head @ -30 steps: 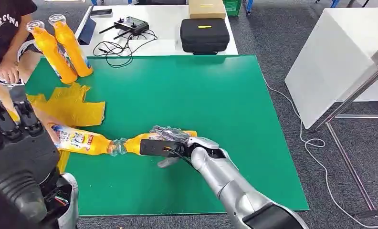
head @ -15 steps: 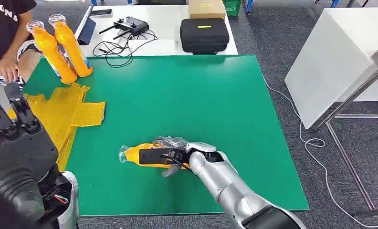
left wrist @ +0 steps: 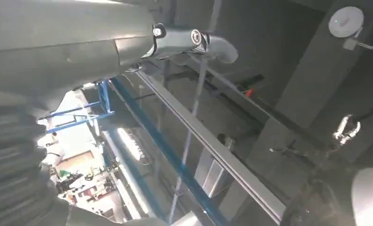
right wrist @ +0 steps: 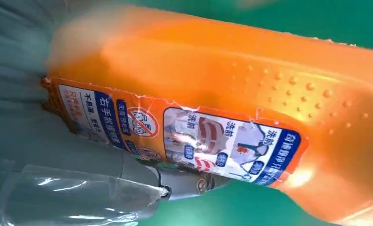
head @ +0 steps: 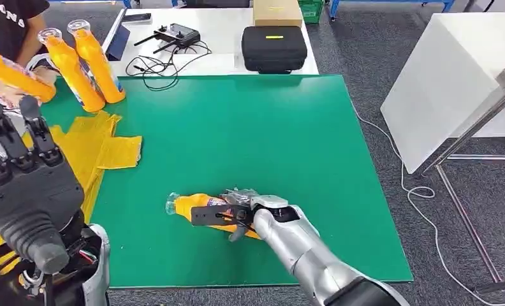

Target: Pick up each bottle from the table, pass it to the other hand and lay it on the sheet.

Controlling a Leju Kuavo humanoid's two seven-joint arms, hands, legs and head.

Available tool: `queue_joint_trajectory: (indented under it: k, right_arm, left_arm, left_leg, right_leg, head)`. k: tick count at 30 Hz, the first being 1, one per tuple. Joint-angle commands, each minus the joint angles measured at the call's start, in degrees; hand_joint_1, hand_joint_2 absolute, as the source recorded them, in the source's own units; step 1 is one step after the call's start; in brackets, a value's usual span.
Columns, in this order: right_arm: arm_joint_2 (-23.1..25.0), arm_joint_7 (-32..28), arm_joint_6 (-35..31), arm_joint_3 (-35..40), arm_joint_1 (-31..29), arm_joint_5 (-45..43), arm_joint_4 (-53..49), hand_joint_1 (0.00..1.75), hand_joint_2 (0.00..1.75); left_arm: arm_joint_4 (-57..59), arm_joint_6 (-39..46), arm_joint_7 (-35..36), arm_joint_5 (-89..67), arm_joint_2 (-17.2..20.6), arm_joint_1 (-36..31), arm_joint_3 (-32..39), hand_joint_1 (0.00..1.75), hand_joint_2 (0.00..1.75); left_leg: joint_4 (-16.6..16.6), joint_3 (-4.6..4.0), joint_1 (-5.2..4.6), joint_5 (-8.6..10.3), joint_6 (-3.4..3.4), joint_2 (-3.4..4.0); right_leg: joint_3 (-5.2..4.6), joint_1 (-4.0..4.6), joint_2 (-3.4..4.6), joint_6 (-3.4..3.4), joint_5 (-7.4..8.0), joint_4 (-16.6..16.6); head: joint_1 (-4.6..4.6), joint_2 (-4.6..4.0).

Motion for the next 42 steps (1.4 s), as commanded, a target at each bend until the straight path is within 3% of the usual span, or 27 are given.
queue_joint_trajectory:
  k: [1, 10, 11, 12, 14, 23, 31, 38, 42]
  right_arm:
    - [-3.4, 2.0, -1.9, 3.1, 2.6, 2.1, 2.5, 0.0, 1.75]
    - [-3.5, 2.0, -2.9, 3.5, 2.8, 2.6, 2.4, 0.05, 1.75]
    - [-3.5, 2.0, -2.9, 3.5, 2.8, 2.6, 2.4, 0.52, 1.75]
    - [-3.5, 2.0, -3.7, 3.7, 2.8, 2.9, 2.3, 1.34, 1.75]
    - [-3.5, 1.9, -5.7, 4.1, 3.0, 3.4, 1.9, 1.75, 1.75]
    - [-3.5, 0.5, -17.9, 2.5, 3.0, 2.9, 0.6, 1.75, 1.75]
    - [-3.4, -5.6, -31.1, -4.0, 3.3, -2.5, -2.0, 1.75, 1.75]
    - [-3.4, -5.6, -31.1, -4.0, 3.3, -2.5, -2.0, 1.75, 1.75]
    - [-2.9, -20.6, -40.1, -14.0, 4.1, -13.9, -8.5, 1.75, 1.75]
  left_arm:
    - [4.7, 1.4, 0.3, 0.1, 2.0, -0.9, -0.6, 0.0, 1.75]
    - [4.7, 1.6, 0.3, 0.0, 2.0, -0.8, -0.6, 0.0, 1.75]
    - [4.7, 1.6, 0.3, 0.0, 2.0, -0.8, -0.6, 0.0, 1.75]
    - [4.7, 1.7, 0.3, 0.0, 2.0, -0.7, -0.6, 0.0, 1.75]
    - [4.5, 2.1, 0.3, -0.1, 2.1, -0.3, -0.5, 0.0, 1.75]
    - [2.5, 2.1, 0.3, -0.8, 2.0, 2.3, 0.9, 0.0, 1.75]
    - [0.7, 1.3, 0.3, -1.8, 1.5, 4.5, 2.8, 0.0, 1.75]
    - [0.7, 1.3, 0.3, -1.8, 1.5, 4.5, 2.8, 0.0, 1.75]
    - [4.3, 6.0, 0.3, -7.1, 2.6, 4.8, 1.8, 0.0, 1.75]
  left_leg:
    - [-0.2, 0.26, -0.01, 0.01, 0.02, -0.16]
    - [-0.2, 0.55, -0.04, 0.02, 0.04, -0.19]
    - [-0.2, 0.53, -0.05, 0.01, 0.04, -0.17]
    - [-0.2, 0.55, -0.05, 0.0, 0.04, -0.16]
    - [-0.1, 0.6, -0.06, -0.02, 0.04, -0.11]
    - [-0.1, 0.63, -0.08, -0.02, 0.05, -0.05]
    - [-0.1, 0.59, -0.05, -0.06, 0.05, 0.06]
    - [-0.1, 0.29, -0.03, -0.06, 0.04, 0.05]
    - [-0.1, 0.21, -0.04, -0.06, 0.04, 0.05]
  right_leg:
    - [0.32, 0.0, -0.24, 0.03, -0.05, -0.1]
    - [0.64, 0.01, -0.3, 0.05, -0.02, -0.2]
    - [0.6, 0.0, -0.26, 0.04, -0.03, -0.2]
    - [0.61, 0.01, -0.24, 0.03, -0.04, -0.2]
    - [0.63, 0.0, -0.18, 0.03, -0.05, -0.1]
    - [0.65, -0.02, -0.12, 0.04, -0.03, -0.1]
    - [0.6, -0.02, -0.06, 0.03, -0.04, -0.1]
    - [0.32, -0.02, -0.05, 0.02, -0.04, 0.0]
    - [0.22, -0.04, -0.05, 0.03, -0.04, 0.0]
  head:
    - [0.0, 0.0]
    - [0.0, 0.0]
    - [0.0, 0.0]
    - [0.0, 0.0]
    - [0.0, 0.0]
    - [0.0, 0.0]
    - [0.02, 0.0]
    - [0.02, 0.0]
    - [0.02, 0.0]
